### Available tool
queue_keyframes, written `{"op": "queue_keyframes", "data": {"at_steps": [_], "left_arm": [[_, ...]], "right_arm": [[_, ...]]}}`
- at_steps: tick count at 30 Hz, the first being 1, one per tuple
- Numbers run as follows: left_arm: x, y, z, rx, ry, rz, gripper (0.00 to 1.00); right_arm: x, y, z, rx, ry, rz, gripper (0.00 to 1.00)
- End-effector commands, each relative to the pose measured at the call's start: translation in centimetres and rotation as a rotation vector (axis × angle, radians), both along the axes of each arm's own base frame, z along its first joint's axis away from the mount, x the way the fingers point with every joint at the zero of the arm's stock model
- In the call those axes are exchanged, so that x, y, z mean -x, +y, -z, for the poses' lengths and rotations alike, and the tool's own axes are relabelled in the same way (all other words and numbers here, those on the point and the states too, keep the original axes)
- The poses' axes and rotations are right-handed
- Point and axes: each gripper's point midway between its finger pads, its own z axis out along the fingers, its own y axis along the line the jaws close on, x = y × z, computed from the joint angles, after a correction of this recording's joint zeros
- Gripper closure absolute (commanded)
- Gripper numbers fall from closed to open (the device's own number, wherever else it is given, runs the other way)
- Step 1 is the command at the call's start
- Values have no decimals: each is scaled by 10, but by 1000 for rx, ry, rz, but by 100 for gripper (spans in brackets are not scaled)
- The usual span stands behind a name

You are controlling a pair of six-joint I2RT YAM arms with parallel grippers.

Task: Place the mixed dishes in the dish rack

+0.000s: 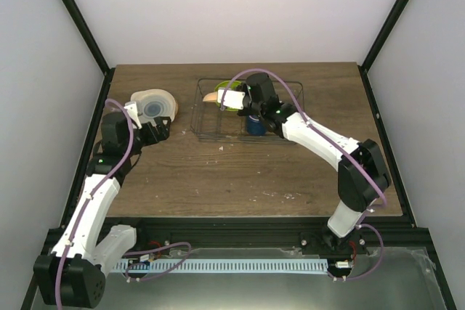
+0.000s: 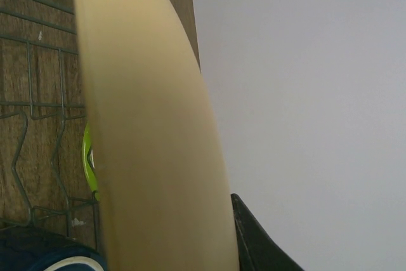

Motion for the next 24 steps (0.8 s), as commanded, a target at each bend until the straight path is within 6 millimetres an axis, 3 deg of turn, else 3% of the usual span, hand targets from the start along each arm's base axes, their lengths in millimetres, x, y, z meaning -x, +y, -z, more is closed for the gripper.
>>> {"op": "queue_keyframes", "data": {"at_steps": [1, 17, 24], "left_arm": [[-4, -1, -17, -4, -46, 5, 0], [-5, 0, -17, -9, -44, 4, 0], [-7, 0, -15, -9, -38, 2, 0]], "right_arm": [[-6, -1, 7, -5, -3, 16, 95], [-22, -5, 27, 15, -19, 44, 95], [-23, -10, -2, -34, -76, 52, 97]]}}
